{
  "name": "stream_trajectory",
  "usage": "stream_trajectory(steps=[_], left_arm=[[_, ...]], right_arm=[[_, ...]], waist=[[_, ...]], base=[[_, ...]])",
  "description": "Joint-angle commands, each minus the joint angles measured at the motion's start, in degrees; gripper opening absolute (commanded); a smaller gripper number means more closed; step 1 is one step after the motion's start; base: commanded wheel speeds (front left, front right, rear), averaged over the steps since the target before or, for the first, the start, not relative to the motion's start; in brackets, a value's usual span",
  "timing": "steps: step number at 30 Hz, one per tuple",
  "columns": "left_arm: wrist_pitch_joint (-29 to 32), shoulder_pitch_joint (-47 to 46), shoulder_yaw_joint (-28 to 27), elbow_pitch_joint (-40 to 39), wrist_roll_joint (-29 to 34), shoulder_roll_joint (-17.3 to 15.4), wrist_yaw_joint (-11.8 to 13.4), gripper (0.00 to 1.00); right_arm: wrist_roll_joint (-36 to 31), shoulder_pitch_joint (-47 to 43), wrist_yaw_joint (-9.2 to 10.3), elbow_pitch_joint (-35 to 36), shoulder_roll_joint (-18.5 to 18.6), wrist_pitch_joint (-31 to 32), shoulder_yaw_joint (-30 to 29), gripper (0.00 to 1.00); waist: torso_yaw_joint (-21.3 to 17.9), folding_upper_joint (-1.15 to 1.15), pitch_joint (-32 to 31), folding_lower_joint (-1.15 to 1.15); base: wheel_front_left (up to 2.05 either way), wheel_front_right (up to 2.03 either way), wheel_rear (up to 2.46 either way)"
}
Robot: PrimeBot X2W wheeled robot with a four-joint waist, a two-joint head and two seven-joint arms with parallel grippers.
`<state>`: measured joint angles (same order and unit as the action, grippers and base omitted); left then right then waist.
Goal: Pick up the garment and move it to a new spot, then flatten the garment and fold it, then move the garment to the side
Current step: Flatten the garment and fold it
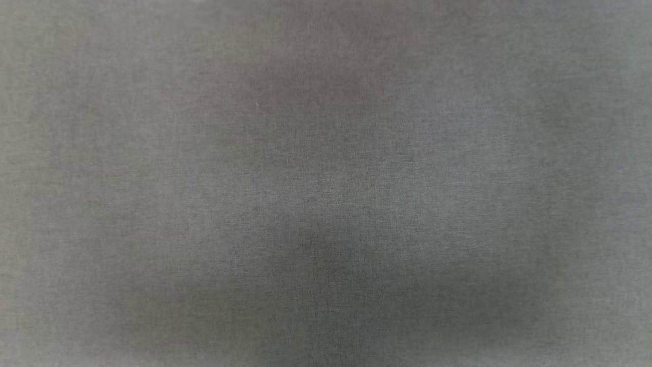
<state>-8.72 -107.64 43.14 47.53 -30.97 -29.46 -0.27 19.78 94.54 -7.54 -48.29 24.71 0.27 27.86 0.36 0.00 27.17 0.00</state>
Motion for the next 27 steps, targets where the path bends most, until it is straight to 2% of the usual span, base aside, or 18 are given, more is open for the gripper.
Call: stream_trajectory(steps=[1, 2, 4, 8, 10, 14, 17, 20, 27], left_arm=[[-1.75, -1.02, -0.27, 0.80, 0.54, 0.21, 0.67, 0.00], [-3.66, -1.82, -0.46, 1.24, 1.19, 0.58, 1.10, 0.00], [-5.37, -1.81, -0.77, 2.24, 1.15, 1.76, 0.37, 0.00], [-6.16, 2.17, 0.49, 5.60, 0.57, 3.03, -3.21, 0.00], [-5.52, 4.29, 1.17, 7.65, -0.43, 3.90, -4.70, 0.00], [-0.53, 10.45, 3.11, 10.89, -4.16, 5.54, -6.75, 0.00], [4.42, 15.57, 5.25, 9.58, -8.11, 6.23, -7.08, 0.00], [11.45, 21.32, 8.77, 4.41, -13.64, 4.73, -7.11, 0.00], [25.80, 33.69, 13.36, -11.14, -25.66, -3.46, -7.14, 0.00]], right_arm=[[-1.45, 0.73, 0.11, -1.23, -0.45, -1.75, -0.21, 0.00], [-2.86, 1.73, 0.11, -2.51, -0.98, -3.91, -0.53, 0.00], [-5.50, 2.74, 0.11, -5.33, -1.77, -6.79, -0.96, 0.00], [-5.95, 0.42, 0.11, -10.42, -4.67, -6.72, 1.02, 0.00], [-4.69, -1.16, 0.11, -11.98, -4.89, -5.54, 3.03, 0.00], [1.53, -7.10, 0.11, -12.23, -4.77, -1.60, 8.13, 0.00], [6.78, -10.76, 0.11, -10.00, -2.23, 1.63, 11.37, 0.00], [12.12, -15.31, 0.11, -6.21, 0.52, 5.03, 14.87, 0.00], [23.01, -24.66, 0.11, 7.37, 9.39, 11.62, 21.20, 0.00]], waist=[[0.16, 0.00, 0.97, 0.00], [0.31, 0.00, 1.46, 0.00], [0.70, 0.00, 2.25, 0.00], [1.66, 0.00, 2.67, 0.00], [2.29, 0.00, 2.60, 0.00], [3.75, 0.00, 1.66, 0.00], [4.88, 0.00, 0.66, 0.00], [5.87, 0.00, -0.60, 0.00], [7.07, 0.00, -3.51, 0.00]], base=[[0.00, 0.00, 0.00], [0.00, 0.00, 0.00], [0.00, 0.00, 0.00], [0.00, 0.00, 0.00], [0.00, 0.00, 0.00], [0.00, 0.00, 0.00], [0.00, 0.00, 0.00], [0.00, 0.00, 0.00], [0.00, 0.00, 0.00]])
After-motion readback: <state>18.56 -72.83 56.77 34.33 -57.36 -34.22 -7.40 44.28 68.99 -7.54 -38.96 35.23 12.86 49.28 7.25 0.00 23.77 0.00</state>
